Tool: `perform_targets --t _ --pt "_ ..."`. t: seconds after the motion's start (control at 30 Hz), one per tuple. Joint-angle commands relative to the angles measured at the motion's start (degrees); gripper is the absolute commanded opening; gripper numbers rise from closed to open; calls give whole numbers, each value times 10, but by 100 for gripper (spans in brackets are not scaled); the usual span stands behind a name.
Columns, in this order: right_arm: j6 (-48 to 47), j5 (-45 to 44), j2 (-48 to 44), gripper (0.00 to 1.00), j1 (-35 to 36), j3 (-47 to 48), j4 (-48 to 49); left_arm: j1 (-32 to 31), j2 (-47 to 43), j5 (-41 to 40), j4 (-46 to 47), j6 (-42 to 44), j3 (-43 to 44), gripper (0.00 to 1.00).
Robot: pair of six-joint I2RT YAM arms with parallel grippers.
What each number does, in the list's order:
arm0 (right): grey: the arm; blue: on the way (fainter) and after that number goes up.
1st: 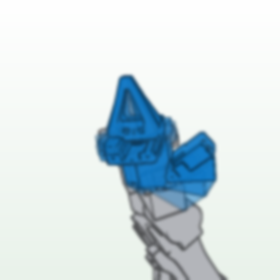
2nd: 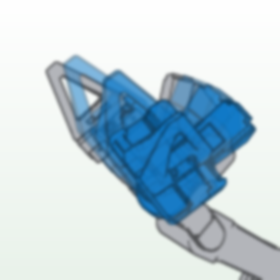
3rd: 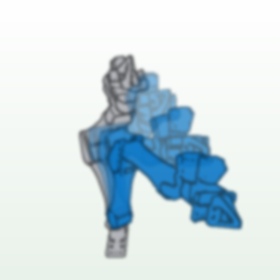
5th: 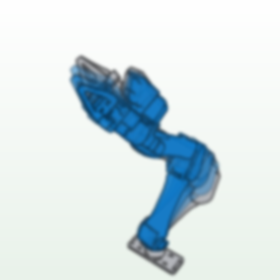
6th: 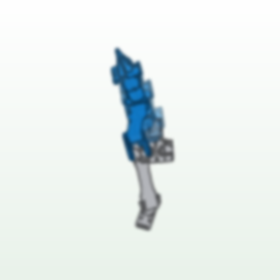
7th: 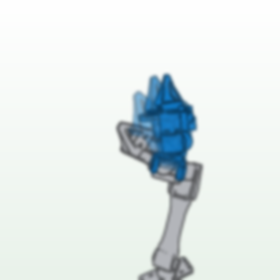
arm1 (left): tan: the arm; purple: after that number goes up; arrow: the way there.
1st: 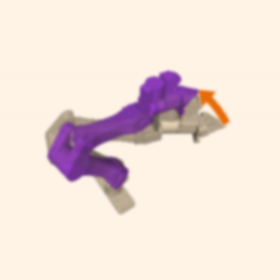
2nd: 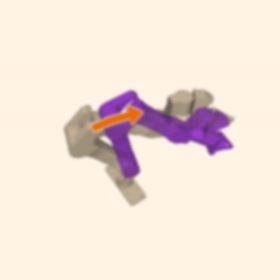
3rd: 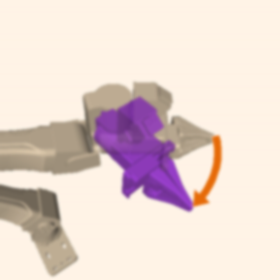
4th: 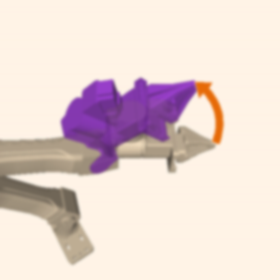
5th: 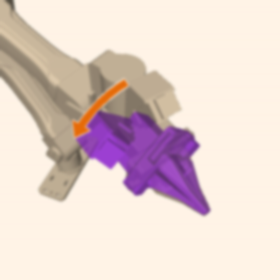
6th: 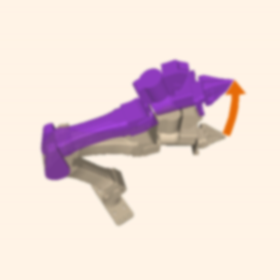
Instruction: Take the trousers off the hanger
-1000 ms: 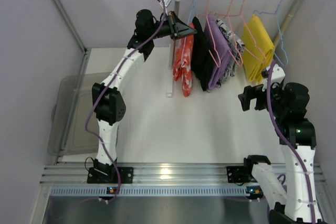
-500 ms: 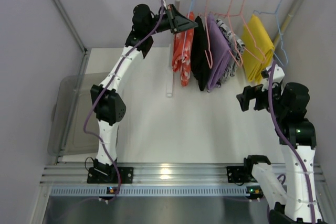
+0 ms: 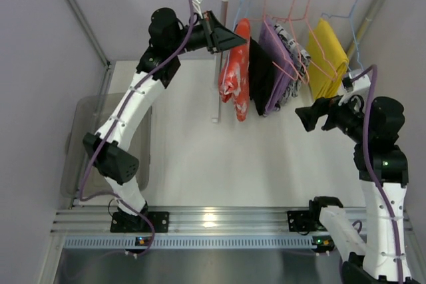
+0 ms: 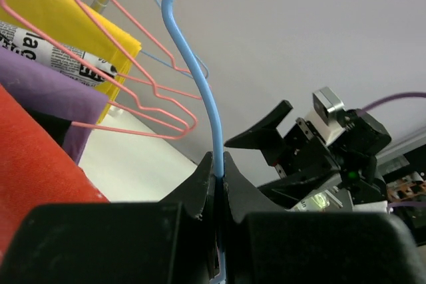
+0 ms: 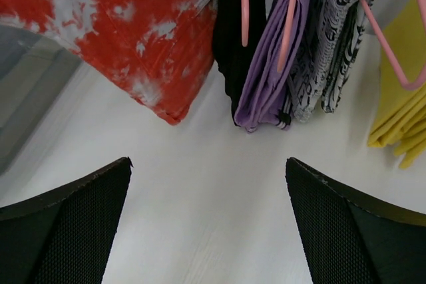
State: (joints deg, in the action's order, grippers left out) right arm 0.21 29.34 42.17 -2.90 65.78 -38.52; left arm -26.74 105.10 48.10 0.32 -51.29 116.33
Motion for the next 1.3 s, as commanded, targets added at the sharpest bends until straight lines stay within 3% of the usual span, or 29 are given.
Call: perform_targets --t 0.0,0.33,0.47,0.63,0.83,1.0,1.27 --pt "72 44 14 96 -4 43 78 0 -117 -46 45 49 -29 0" --pt "308 87 77 81 31 120 239 -8 -308 -145 -31 102 -198 0" --pt "321 20 116 78 163 165 247 -14 -357 -176 -54 115 -247 0" --pt "344 -16 169 76 229 197 261 -37 -418 -236 -54 116 -339 0" --pt "357 -42 244 79 347 215 296 -36 -452 -250 -65 118 -376 0" --pt "403 -39 313 86 391 226 346 -36 -457 -252 -65 118 -380 0" --pt "486 -49 391 86 433 240 413 -42 -459 -251 -57 123 -393 0"
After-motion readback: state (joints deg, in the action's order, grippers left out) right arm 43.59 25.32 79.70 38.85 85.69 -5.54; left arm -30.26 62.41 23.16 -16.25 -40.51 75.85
